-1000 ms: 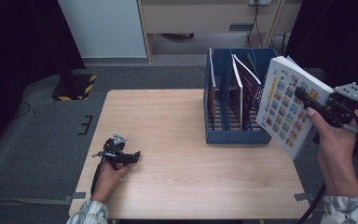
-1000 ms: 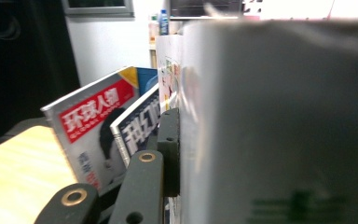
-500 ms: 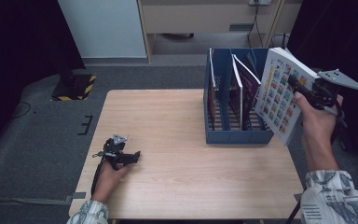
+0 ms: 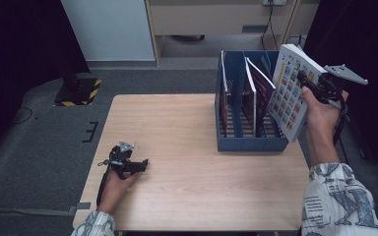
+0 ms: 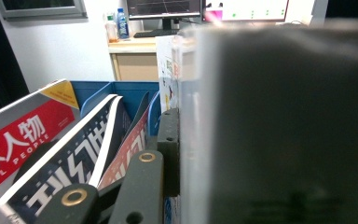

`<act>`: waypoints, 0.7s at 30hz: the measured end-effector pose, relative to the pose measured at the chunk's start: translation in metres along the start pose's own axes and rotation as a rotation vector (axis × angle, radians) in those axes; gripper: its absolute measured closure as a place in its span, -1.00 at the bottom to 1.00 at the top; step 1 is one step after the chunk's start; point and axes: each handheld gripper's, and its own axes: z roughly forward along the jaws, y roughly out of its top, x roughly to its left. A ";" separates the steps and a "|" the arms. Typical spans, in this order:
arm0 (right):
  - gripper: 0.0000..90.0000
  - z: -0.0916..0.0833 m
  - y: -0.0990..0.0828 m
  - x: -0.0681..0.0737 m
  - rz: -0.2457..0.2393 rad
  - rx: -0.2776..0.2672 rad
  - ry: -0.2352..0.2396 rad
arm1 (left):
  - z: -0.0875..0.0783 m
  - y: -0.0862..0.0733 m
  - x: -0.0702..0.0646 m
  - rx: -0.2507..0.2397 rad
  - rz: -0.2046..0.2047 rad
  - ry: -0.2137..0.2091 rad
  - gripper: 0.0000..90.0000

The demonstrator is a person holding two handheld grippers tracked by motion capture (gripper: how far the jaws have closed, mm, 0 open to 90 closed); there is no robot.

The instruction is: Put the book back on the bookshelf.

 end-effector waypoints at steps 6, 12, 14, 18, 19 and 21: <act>0.64 0.011 -0.002 -0.001 0.012 -0.015 -0.010 | 0.000 0.000 0.000 -0.001 -0.001 0.001 -0.99; 0.64 0.018 -0.005 0.000 0.021 -0.025 -0.011 | 0.000 0.000 0.000 -0.001 -0.002 0.002 -0.99; 0.63 0.020 -0.005 0.001 0.023 -0.028 -0.011 | 0.000 0.000 0.000 -0.001 -0.002 0.002 -0.99; 0.64 0.024 -0.007 0.004 0.022 -0.033 -0.012 | 0.000 0.000 0.000 -0.001 -0.003 0.003 -0.99; 0.64 0.025 -0.008 0.004 0.018 -0.033 -0.014 | 0.000 0.000 0.000 -0.001 -0.003 0.003 -0.99; 0.64 0.028 -0.009 0.005 0.017 -0.034 -0.013 | 0.000 0.000 0.000 -0.001 -0.003 0.003 -0.99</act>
